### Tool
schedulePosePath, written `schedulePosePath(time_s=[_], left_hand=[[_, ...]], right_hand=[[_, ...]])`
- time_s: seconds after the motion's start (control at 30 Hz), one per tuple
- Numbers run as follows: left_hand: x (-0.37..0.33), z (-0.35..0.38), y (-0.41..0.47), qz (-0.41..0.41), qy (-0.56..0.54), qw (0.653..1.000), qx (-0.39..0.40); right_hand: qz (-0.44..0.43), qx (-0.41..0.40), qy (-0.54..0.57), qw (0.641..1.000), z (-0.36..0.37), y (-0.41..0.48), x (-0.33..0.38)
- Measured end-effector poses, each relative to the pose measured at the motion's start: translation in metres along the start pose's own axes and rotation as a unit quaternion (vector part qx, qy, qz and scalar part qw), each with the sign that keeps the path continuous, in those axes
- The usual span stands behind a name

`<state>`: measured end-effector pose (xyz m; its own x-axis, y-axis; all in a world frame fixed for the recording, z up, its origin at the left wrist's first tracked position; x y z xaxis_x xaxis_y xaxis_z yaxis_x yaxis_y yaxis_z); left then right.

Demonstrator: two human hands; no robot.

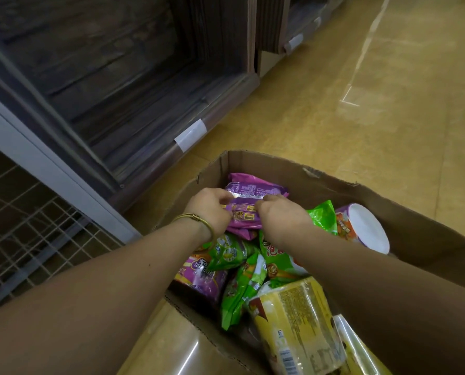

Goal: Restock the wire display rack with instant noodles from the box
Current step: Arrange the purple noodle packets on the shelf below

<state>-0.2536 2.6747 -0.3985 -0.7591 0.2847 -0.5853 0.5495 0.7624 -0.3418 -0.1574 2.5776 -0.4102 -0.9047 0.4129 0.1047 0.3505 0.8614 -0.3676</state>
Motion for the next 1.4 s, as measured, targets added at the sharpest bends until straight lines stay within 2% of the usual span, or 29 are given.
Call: schedulePosePath(time_s=[0.2,0.37,0.53,0.63,0.73,0.83,0.97,1.07,1.17,1.27,1.3,1.4], left_hand=[[0.008,-0.008,-0.002,0.0,0.007,1.0,-0.017],[0.015,-0.016,-0.01,-0.013,0.015,1.0,-0.021],[0.003,-0.04,-0.024,-0.002,0.005,0.997,-0.077],[0.011,-0.041,-0.029,-0.034,-0.096,0.993,-0.055],[0.013,-0.038,-0.041,-0.03,-0.215,0.976,-0.017],[0.01,-0.037,-0.057,-0.014,-0.288,0.957,0.019],[0.006,-0.037,-0.077,-0.017,-0.413,0.908,0.07],[-0.004,-0.04,-0.094,-0.013,-0.438,0.891,0.115],[-0.011,-0.038,-0.109,-0.026,-0.492,0.857,0.148],[-0.008,-0.039,-0.119,-0.045,-0.512,0.844,0.151],[-0.006,-0.04,-0.119,-0.048,-0.519,0.841,0.146],[-0.002,-0.046,-0.118,-0.045,-0.552,0.823,0.123]], right_hand=[[0.025,-0.02,0.002,0.999,-0.014,-0.009,0.005],[0.05,-0.044,0.053,0.996,-0.034,-0.019,-0.001],[0.087,-0.103,0.168,0.976,-0.052,-0.034,-0.012],[0.098,-0.146,0.265,0.948,-0.069,-0.046,-0.019],[0.101,-0.156,0.362,0.914,-0.082,-0.063,-0.02],[0.111,-0.161,0.437,0.878,-0.09,-0.079,-0.021],[0.145,-0.209,0.495,0.831,-0.095,-0.103,-0.033],[0.163,-0.21,0.537,0.801,-0.091,-0.116,-0.036],[0.167,-0.209,0.563,0.782,-0.087,-0.122,-0.031],[0.144,-0.217,0.625,0.736,-0.087,-0.127,-0.016],[0.131,-0.216,0.626,0.737,-0.088,-0.128,-0.013],[0.105,-0.148,0.589,0.788,-0.086,-0.135,0.006]])
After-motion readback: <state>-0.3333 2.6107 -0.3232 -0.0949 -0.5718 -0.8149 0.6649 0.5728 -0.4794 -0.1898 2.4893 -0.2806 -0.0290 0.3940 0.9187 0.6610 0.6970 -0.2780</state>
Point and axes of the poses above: each hand's wrist, its own y-axis towards the middle knuckle, its own z-axis out of the palm, x = y × z, the point moved 9 cm from there along y, towards the middle knuckle, and after that the axes turned 5 degrees about -z, right-handed, at the moved point
